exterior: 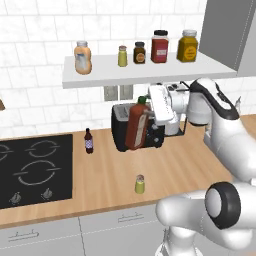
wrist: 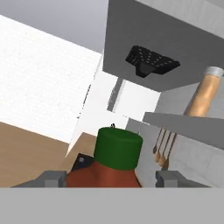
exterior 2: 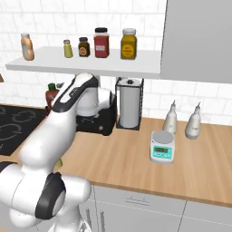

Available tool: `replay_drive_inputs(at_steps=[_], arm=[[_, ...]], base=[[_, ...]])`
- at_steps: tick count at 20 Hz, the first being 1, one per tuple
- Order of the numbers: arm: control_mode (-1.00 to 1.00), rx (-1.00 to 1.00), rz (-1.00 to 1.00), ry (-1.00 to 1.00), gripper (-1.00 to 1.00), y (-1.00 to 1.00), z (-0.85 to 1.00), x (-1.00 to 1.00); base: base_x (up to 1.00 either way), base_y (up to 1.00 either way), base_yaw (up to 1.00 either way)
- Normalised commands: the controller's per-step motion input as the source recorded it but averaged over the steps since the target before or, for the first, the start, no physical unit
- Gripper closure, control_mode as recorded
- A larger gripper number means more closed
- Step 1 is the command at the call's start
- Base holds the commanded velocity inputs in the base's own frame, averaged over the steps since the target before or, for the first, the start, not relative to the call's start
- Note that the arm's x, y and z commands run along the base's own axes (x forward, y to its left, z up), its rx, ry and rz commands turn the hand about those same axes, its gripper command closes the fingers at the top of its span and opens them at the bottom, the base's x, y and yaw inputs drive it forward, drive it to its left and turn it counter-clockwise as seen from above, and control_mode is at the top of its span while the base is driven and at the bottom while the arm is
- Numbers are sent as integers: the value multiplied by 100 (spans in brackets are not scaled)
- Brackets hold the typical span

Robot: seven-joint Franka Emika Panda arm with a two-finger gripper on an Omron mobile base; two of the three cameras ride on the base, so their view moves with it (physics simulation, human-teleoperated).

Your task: Put the shaker and condiment bottle from the counter next to their counterparts in the cabinet.

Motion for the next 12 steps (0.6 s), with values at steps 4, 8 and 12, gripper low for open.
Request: replay_drive_inputs(at_steps=[4,8,12], arm=[[-100,0,-2,8,100,-3,59,-42],[-100,0,-3,6,100,0,61,-28],[-100,0,-5,0,100,0,69,-4]], base=[[0,0,0],[0,0,0],[0,0,0]])
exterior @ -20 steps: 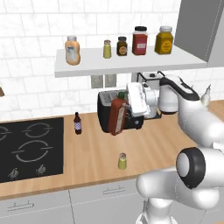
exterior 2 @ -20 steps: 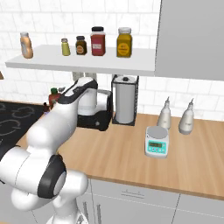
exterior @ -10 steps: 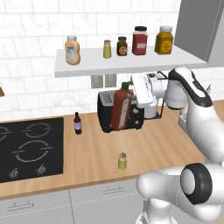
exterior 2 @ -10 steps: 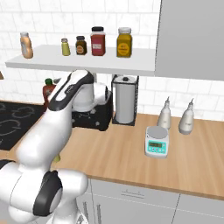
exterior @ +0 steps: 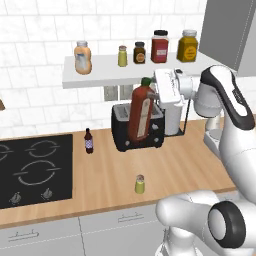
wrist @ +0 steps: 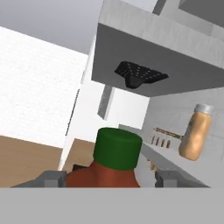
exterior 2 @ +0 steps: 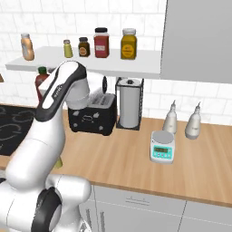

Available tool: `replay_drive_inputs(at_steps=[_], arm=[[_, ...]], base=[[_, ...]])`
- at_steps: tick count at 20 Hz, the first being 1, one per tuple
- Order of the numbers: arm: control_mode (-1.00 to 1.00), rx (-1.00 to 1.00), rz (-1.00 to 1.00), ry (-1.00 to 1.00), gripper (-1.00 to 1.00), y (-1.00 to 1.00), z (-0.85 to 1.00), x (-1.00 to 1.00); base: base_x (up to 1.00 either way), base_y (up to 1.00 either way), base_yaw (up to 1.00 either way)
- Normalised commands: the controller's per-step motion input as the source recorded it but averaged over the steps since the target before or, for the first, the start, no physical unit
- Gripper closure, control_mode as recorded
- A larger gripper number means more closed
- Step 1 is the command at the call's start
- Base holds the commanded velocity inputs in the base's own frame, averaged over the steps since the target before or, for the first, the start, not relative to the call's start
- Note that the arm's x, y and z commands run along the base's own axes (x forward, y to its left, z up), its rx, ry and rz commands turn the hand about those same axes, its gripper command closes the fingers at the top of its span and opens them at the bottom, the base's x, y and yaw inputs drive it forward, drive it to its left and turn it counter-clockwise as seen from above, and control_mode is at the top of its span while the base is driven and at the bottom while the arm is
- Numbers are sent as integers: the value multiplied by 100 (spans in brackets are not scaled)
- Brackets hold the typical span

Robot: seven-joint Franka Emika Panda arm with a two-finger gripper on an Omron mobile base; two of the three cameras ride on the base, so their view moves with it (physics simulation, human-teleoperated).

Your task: Put the shaker and condiment bottle from the counter next to their counterparts in the cabinet.

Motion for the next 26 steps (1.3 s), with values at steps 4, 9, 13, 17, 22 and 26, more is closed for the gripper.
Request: replay_drive_inputs(at_steps=[4,9,13,17,22,26], arm=[[-100,0,-4,0,100,0,71,-5],[-100,0,-5,0,100,0,69,-1],[-100,0,-7,2,100,0,66,0],[-100,0,-8,1,100,0,58,0],[-100,0,-8,0,100,2,44,0],[-100,0,-7,5,100,0,49,-4]], base=[[0,0,0],[0,0,0],[0,0,0],[0,0,0],[0,0,0],[0,0,0]])
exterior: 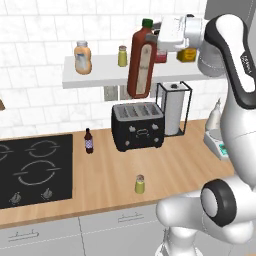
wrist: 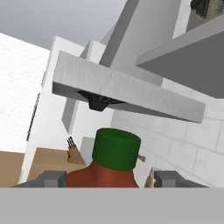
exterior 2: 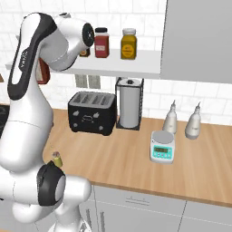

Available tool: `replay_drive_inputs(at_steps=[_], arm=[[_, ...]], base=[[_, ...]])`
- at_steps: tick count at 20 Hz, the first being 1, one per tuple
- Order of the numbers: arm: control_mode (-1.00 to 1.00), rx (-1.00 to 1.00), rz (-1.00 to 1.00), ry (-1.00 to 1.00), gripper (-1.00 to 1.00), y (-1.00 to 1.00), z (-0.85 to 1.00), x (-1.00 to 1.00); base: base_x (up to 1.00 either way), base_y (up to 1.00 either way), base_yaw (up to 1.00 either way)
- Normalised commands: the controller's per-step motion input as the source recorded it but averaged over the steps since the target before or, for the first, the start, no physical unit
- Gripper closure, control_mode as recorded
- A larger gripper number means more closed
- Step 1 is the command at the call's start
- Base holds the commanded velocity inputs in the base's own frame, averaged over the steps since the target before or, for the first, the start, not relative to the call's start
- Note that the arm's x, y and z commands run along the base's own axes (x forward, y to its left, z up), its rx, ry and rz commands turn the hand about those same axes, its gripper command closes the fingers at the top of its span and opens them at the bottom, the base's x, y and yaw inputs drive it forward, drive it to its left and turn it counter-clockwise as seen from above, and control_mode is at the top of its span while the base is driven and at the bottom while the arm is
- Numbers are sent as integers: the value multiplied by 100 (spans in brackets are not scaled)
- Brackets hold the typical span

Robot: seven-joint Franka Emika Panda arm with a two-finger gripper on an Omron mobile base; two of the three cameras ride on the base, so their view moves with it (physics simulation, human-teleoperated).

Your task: Put the shaker and condiment bottle from the counter next to their counterparts in the cabinet.

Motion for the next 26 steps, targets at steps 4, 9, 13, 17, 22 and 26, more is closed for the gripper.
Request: replay_drive_inputs(at_steps=[4,9,13,17,22,26], arm=[[-100,0,-5,7,100,3,46,-6],[-100,0,-3,0,100,19,18,0],[-100,0,-1,0,100,26,0,0],[-100,0,-2,0,100,5,4,23],[-100,0,-5,0,100,0,22,32],[-100,0,-2,0,100,13,4,19]], base=[[0,0,0],[0,0,0],[0,0,0],[0,0,0],[0,0,0],[0,0,0]])
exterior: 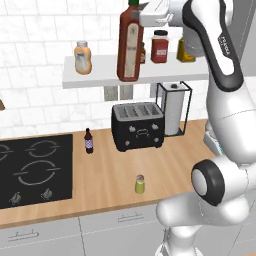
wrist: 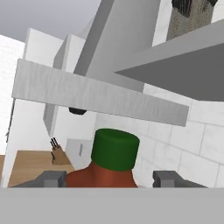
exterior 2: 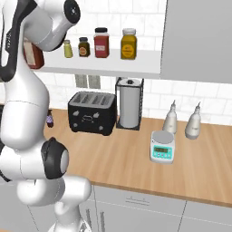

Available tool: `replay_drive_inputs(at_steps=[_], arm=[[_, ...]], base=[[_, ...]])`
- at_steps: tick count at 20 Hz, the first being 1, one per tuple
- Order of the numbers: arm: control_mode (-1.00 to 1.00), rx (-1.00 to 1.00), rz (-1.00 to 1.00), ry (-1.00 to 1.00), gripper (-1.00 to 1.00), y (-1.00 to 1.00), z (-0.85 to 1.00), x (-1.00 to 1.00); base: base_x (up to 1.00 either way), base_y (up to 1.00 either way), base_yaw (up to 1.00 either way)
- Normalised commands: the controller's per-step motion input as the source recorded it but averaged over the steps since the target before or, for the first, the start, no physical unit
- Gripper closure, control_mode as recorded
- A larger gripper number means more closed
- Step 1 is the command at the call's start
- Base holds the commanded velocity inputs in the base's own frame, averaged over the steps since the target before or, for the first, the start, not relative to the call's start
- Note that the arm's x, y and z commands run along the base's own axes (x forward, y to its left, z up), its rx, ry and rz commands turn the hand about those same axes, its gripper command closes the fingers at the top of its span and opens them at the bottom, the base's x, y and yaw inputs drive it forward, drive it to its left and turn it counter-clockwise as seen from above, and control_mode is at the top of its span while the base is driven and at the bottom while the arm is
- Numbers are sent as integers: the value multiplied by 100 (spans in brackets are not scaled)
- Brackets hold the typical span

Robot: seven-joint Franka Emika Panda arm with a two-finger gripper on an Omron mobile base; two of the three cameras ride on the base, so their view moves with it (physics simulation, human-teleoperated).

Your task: Put the shaker and condiment bottle from the counter next to their counterparts in the cabinet.

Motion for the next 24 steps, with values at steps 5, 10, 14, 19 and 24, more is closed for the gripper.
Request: replay_drive_inputs(at_steps=[5,10,14,19,24], arm=[[-100,0,0,0,100,10,1,21],[-100,0,0,0,100,0,0,20],[-100,0,0,-4,100,0,0,20],[-100,1,0,-2,100,5,0,29],[-100,0,0,-1,100,18,0,21]], base=[[0,0,0],[0,0,0],[0,0,0],[0,0,0],[0,0,0]])
